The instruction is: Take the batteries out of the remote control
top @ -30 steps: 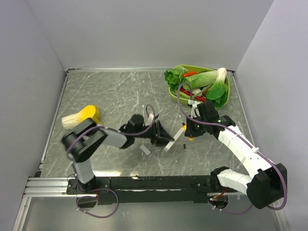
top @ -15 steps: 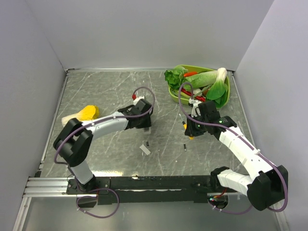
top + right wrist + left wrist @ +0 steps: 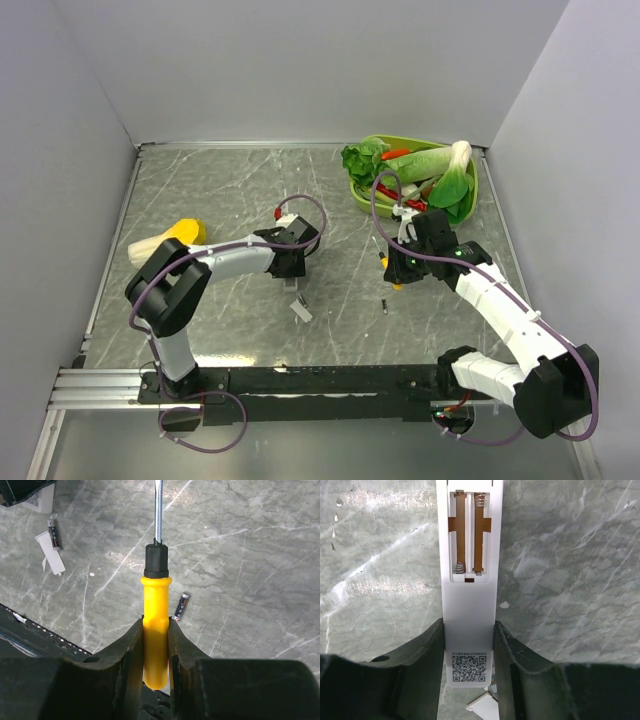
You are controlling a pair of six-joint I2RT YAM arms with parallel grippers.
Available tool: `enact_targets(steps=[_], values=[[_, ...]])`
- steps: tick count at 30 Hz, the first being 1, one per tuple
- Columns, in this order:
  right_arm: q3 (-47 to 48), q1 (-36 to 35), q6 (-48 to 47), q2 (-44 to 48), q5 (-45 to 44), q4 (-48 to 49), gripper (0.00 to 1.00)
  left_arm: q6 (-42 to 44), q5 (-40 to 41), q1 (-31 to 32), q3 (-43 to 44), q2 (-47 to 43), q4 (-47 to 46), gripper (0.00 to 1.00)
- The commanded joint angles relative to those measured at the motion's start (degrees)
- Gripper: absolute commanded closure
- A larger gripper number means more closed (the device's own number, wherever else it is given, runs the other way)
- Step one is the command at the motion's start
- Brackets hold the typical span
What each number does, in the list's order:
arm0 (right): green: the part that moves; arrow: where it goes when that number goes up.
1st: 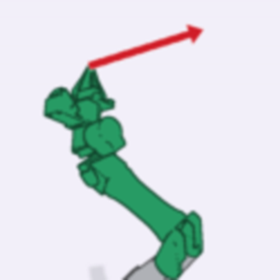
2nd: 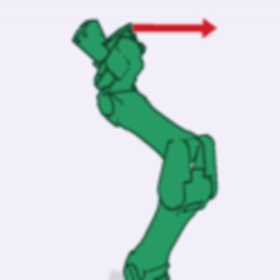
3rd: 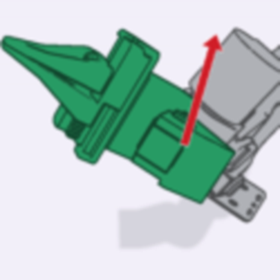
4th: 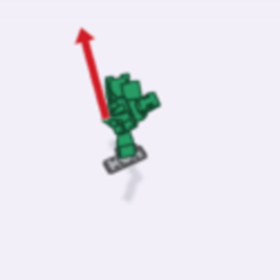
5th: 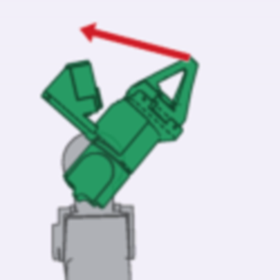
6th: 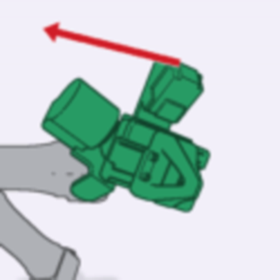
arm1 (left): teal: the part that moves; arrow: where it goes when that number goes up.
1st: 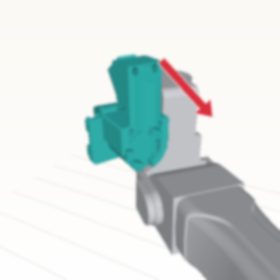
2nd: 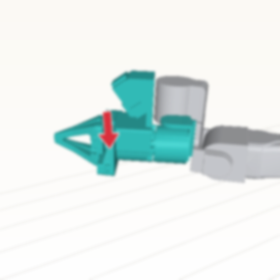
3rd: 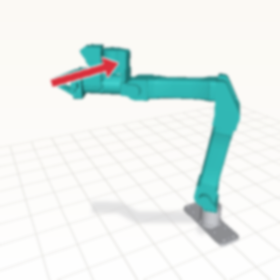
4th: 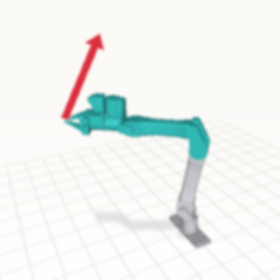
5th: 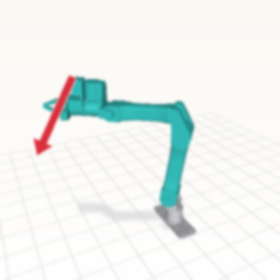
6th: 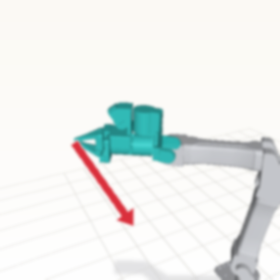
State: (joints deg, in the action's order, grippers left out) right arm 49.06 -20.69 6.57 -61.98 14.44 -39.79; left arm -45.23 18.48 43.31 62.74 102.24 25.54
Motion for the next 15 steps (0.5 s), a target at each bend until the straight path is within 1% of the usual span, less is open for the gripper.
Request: enact_targets(steps=[1,3,4,6,7,9,10,12,13,15], values=[[-0.3,0.2,0.2,0.7,-0.3,1.1,1.0,0.7,0.7,-0.1,1.0,0.9,-0.5,0.59],[-0.3,0.2,0.3,0.8,-0.3,1.2,1.0,0.8,-0.4,-0.1,1.0,0.6,-0.8,0.52],[-0.4,0.2,0.2,0.7,-0.2,1.2,1.0,0.6,-0.6,-0.1,0.9,0.3,-0.8,0.46],[-0.5,0.1,0.6,0.8,-0.1,1.5,1.0,0.2,-1.0,-0.1,0.9,-0.8,-0.6,0.4],[-0.8,0.1,0.7,0.5,0.0,1.6,1.0,0.1,-1.3,-0.2,1.1,-1.2,-0.4,0.34],[-1.2,0.0,2.0,0.2,1.0,2.4,1.0,-0.1,-1.5,-0.2,1.6,-3.3,0.2,0.29],[-2.0,0.0,3.3,0.0,2.6,3.7,1.0,-0.1,-2.3,-0.1,1.8,-5.0,0.2,0.23],[-3.4,-1.2,5.2,-0.3,2.9,5.7,1.0,-0.1,-3.1,-0.2,2.4,-7.0,0.0,0.16],[-3.7,-2.1,7.1,-0.5,2.8,6.6,1.0,0.0,-4.1,-0.2,2.6,-9.1,-0.1,0.11],[-3.9,-5.7,8.5,-1.8,1.5,8.8,1.0,1.0,-4.8,-0.8,2.6,-11.4,-0.5,0.06]])
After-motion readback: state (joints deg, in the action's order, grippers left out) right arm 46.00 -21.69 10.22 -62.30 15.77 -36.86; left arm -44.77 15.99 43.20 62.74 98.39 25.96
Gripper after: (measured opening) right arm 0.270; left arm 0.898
